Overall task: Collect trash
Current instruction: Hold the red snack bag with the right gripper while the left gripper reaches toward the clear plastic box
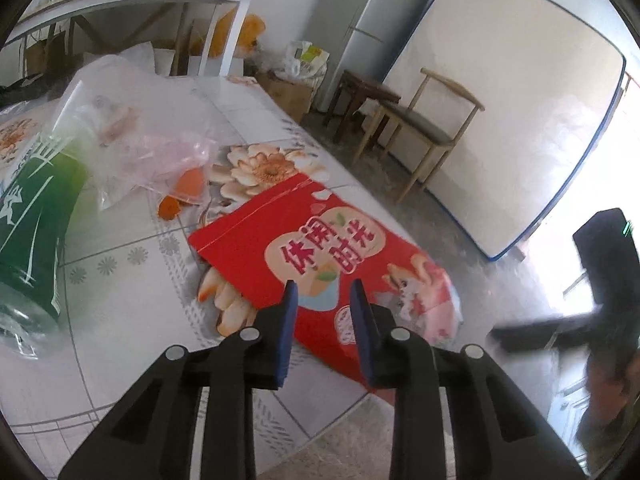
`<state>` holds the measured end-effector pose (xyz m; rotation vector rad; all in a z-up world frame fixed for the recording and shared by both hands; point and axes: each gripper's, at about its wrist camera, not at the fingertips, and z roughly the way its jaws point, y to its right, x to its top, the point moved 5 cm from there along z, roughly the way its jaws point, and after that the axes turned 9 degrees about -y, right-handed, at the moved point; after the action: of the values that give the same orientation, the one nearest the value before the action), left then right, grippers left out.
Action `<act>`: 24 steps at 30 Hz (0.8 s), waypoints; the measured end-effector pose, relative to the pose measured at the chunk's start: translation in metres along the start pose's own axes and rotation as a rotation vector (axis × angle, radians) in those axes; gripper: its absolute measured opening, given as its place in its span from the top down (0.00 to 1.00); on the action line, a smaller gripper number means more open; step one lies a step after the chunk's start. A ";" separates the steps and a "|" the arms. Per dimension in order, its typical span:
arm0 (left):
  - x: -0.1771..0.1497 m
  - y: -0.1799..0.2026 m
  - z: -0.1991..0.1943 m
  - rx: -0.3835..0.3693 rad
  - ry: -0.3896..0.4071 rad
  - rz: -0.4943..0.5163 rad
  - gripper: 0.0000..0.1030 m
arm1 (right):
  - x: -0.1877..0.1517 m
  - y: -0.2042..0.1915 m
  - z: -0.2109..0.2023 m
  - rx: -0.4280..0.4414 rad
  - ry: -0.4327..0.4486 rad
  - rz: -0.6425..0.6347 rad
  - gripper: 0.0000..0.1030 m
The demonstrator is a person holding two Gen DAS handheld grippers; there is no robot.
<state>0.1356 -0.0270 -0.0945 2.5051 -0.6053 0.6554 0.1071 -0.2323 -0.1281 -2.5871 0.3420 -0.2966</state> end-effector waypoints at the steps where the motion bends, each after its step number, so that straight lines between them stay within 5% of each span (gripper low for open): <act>1: 0.000 -0.001 0.002 0.008 -0.008 0.001 0.77 | 0.009 0.002 -0.006 0.010 0.030 0.003 0.40; 6: -0.005 -0.012 0.016 0.052 -0.082 -0.018 0.83 | 0.050 -0.003 -0.004 0.069 0.077 -0.014 0.39; 17: -0.007 -0.017 0.015 0.059 -0.096 -0.026 0.86 | 0.086 -0.003 0.047 0.035 -0.095 -0.073 0.39; 21: -0.006 -0.018 0.017 0.055 -0.094 -0.025 0.87 | 0.083 -0.004 0.064 0.229 -0.214 -0.021 0.39; 24: -0.006 -0.019 0.016 0.053 -0.092 -0.020 0.87 | 0.083 -0.002 0.062 0.297 -0.225 -0.001 0.40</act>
<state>0.1464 -0.0188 -0.1161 2.5985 -0.6025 0.5583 0.2025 -0.2266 -0.1679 -2.2981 0.1989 -0.0488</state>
